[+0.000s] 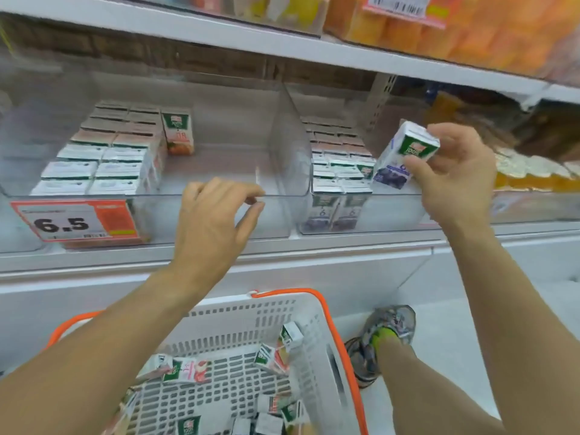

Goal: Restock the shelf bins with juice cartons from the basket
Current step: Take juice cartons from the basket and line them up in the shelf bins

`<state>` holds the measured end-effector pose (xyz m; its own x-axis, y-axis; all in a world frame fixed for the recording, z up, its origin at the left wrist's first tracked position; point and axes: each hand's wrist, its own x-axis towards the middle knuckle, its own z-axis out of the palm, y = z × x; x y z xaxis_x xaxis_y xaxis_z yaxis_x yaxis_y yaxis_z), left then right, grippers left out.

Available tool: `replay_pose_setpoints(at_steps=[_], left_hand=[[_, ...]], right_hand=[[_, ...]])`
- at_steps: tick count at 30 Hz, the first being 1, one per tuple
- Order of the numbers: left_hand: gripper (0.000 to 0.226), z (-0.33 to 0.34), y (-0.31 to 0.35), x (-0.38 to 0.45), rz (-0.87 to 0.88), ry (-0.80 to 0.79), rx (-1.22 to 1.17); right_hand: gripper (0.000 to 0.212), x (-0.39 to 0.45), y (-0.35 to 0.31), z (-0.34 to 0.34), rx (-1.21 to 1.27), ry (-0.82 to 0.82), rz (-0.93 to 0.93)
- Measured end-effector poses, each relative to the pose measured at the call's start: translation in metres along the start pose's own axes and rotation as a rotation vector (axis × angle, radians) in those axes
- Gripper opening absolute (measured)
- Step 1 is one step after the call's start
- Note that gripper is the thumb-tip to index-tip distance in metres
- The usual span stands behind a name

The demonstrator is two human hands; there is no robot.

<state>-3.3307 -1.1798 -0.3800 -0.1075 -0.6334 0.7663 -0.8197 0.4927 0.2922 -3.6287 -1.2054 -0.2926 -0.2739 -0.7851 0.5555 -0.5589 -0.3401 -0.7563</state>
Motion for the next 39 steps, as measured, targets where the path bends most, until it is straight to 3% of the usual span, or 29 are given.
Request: replay_pose_setpoints(at_steps=[7,11,18,22,26,28,29,33,36,39], left_hand=[[0.012,0.002,-0.002,-0.002,0.028,0.032,-0.008],[0.017,0.0,-0.002,-0.004,0.033,0.009,-0.005],[0.029,-0.005,0.0,-0.007,0.023,-0.051,-0.015],[0.029,-0.013,0.008,-0.014,0.073,0.046,-0.07],[0.019,-0.017,0.027,-0.03,0.097,0.076,-0.164],[0.018,-0.009,0.04,-0.048,-0.009,-0.036,-0.261],[0.018,-0.003,0.045,-0.06,-0.087,-0.13,-0.294],[0.012,0.031,0.043,-0.119,-0.295,-0.689,-0.291],[0.007,0.053,0.036,-0.17,-0.417,-0.962,-0.261],[0.024,0.066,0.03,-0.223,-0.549,-1.255,-0.248]], right_hand=[[0.034,0.012,0.027,0.027,-0.308,-0.169,0.167],[0.011,0.021,0.021,0.031,-0.504,-0.274,0.205],[0.029,0.013,0.014,0.033,-0.57,-0.437,0.132],[0.033,-0.001,0.017,0.03,-0.591,-0.395,0.031],[0.025,-0.021,0.009,0.021,-0.406,-0.088,-0.132],[0.019,-0.042,0.001,0.018,-0.295,0.001,-0.204],[0.018,-0.056,-0.001,0.019,-0.239,-0.039,-0.206],[0.019,-0.134,0.016,0.033,-0.209,-0.521,-0.054],[0.023,-0.196,0.048,0.043,-0.324,-0.88,0.105],[0.03,-0.243,0.081,0.051,-0.458,-1.152,0.27]])
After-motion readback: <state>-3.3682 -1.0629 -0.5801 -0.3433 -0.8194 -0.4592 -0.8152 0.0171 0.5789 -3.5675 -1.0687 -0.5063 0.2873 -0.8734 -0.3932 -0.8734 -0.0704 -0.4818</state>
